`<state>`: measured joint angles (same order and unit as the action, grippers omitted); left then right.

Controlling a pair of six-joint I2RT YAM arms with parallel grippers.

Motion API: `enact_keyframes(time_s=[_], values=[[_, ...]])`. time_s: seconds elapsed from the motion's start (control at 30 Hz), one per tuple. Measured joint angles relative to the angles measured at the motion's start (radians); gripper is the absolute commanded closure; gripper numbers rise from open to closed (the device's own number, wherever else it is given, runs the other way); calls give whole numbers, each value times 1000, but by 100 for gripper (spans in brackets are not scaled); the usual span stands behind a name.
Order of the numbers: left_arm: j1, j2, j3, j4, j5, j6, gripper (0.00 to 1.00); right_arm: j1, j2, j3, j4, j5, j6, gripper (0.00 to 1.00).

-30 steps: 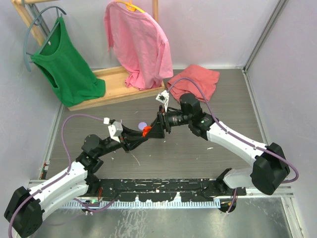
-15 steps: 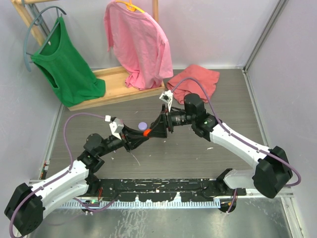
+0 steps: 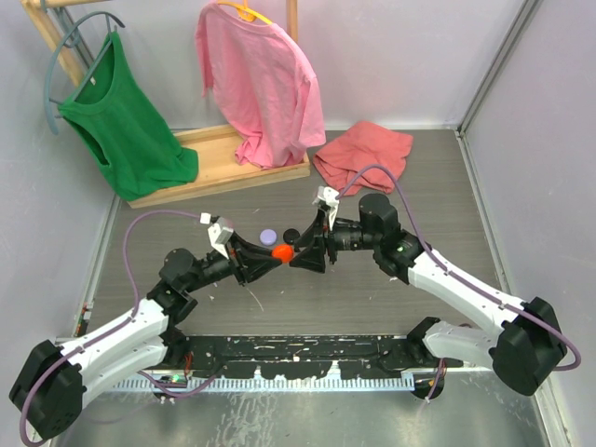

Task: Insert the wireless bluetooth earbuds into the charging case
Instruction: Close the charging case, then place the charging case at the center of the board.

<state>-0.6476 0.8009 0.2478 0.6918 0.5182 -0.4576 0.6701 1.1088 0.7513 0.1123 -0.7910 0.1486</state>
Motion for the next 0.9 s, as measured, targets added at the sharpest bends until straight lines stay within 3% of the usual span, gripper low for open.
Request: enact_keyframes(time_s=[0.37,0.7,0.8,0.9], values=[[0,21,48,8,86,-35,99,0,39,-7,60,-90,-15,46],[0,70,66,15,126,-58,95,0,74,-7,89,-143,-12,70],[0,74,68,15,131,-61,87,0,76,-7,82,-155,-15,77],[0,74,68,11,132,-58,69,0,76,-7,81,-158,-16,80]])
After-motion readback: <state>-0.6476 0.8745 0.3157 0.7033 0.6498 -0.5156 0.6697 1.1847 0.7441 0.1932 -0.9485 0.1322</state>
